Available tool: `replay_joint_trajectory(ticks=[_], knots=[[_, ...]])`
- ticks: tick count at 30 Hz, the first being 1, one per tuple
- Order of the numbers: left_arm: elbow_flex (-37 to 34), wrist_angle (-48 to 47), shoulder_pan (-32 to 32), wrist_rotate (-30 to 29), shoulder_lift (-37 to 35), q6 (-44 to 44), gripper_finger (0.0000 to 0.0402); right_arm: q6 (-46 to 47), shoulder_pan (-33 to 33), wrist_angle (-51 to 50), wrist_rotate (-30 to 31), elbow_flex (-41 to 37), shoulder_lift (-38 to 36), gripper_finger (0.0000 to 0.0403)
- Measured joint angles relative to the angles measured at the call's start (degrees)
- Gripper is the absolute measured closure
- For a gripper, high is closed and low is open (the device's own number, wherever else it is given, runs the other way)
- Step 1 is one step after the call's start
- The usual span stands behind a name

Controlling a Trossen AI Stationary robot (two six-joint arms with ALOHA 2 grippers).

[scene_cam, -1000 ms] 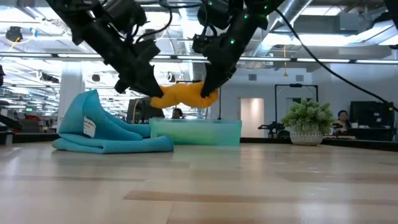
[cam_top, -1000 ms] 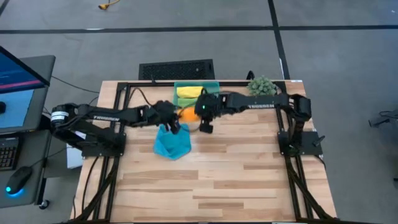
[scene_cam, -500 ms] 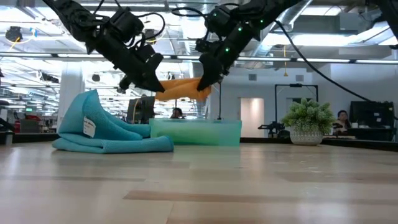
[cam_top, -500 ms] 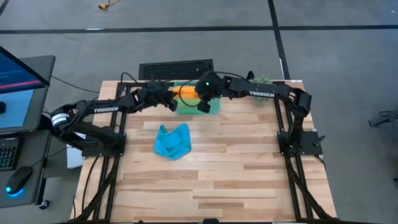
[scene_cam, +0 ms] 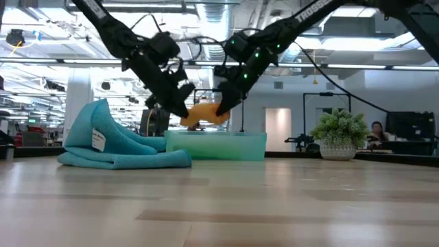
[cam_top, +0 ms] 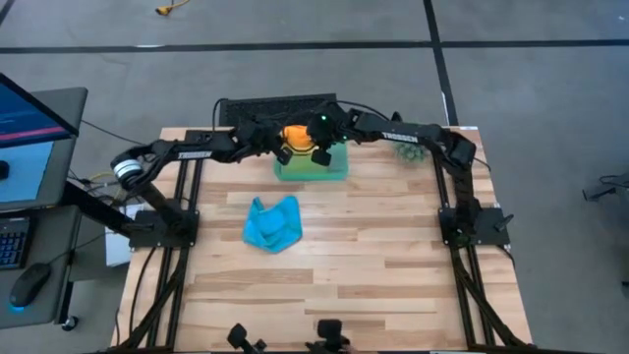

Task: Roll microfiber towels into tight, uniform cylinder then place into a basket
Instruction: Put the rolled orange microfiber cloth into the blue bin

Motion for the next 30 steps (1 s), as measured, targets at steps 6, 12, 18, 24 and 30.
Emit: replay_joint_trajectory(ticks=[6,12,18,24,30], knots=[[1.1,-1.5,2.8,2.2,1.6,-1.4,0.0397,-1.9,-2.9,-1.5,-2.5,1.7,3.7,0.0364],[1.1,-3.7,3.3,4.6,1.9,-3.5,0.0397,-4.2,-3.8,-6.1,-4.9,6.4,8.5,0.0364],[1.1,-3.1,3.3,6.5,6.7,-4.9,0.0397,-6.8,-3.6,-13.6,-4.7,13.6,12.5,0.0364],[1.3,-2.5,3.4,6.4,8.1,-4.8,0.0397,-6.8,-3.7,-15.1,-4.5,15.4,12.9,0.0362],[1.2,-2.7,3.4,5.9,7.8,-4.8,0.0393,-6.8,-3.8,-15.1,-4.4,15.4,12.9,0.0335]])
